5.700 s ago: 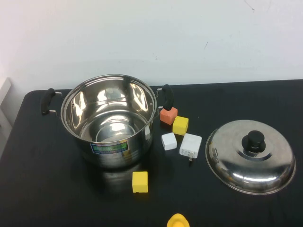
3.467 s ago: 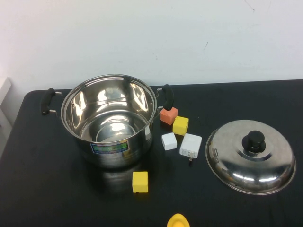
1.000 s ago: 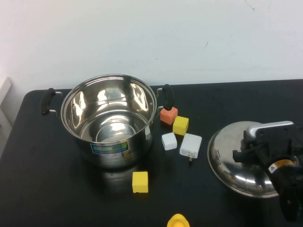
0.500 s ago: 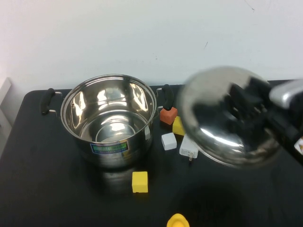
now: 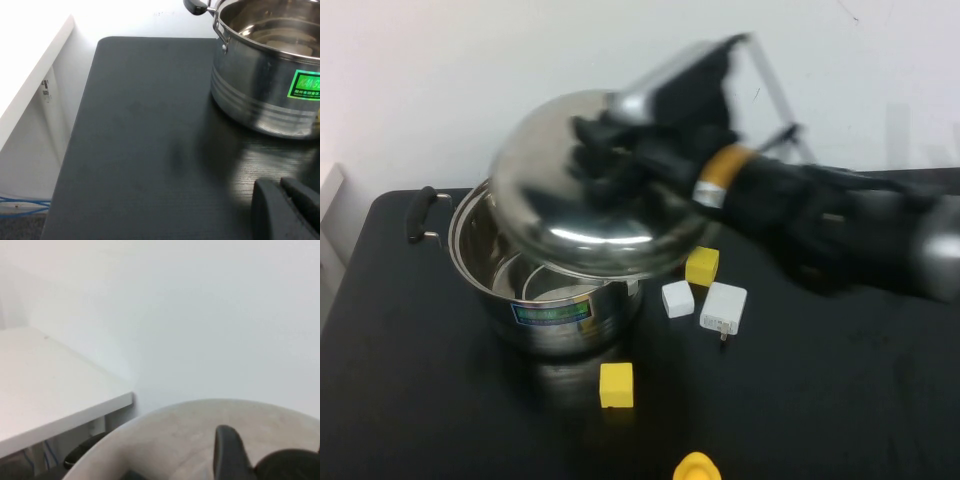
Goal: Cover the pot
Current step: Place the pot lid on the pot
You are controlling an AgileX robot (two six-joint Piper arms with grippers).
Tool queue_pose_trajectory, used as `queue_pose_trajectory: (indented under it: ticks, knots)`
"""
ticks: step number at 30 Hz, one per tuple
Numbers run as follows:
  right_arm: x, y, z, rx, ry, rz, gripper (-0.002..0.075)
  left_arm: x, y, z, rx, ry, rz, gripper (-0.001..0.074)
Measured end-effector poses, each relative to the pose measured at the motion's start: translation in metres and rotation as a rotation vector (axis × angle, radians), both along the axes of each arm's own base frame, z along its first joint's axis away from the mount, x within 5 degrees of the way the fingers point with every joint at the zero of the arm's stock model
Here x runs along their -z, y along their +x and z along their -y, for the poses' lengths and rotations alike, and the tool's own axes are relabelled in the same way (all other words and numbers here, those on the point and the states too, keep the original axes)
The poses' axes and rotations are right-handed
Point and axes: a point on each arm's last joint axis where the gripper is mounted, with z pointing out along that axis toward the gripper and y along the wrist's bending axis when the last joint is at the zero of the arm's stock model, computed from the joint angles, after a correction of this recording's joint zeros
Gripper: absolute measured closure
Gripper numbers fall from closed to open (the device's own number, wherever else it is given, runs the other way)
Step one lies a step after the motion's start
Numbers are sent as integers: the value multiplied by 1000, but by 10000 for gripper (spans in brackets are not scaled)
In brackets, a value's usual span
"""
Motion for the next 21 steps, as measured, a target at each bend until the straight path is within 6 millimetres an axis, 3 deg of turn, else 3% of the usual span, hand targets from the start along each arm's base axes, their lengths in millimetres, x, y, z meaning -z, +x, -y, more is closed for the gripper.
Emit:
queue_pose_trajectory:
  ticks: [5, 10, 14, 21]
  knots:
    - [23, 36, -48, -1, -70, -50, 393, 0, 0, 0, 0, 0, 0, 737]
    - [42, 60, -72, 33, -154, -122, 393, 0, 0, 0, 0, 0, 0, 737]
    - [59, 64, -82, 30, -177, -146, 393, 0, 0, 0, -1, -3, 0, 737]
    - [65, 59, -93, 2, -161, -132, 393, 0, 0, 0, -1, -3, 0, 737]
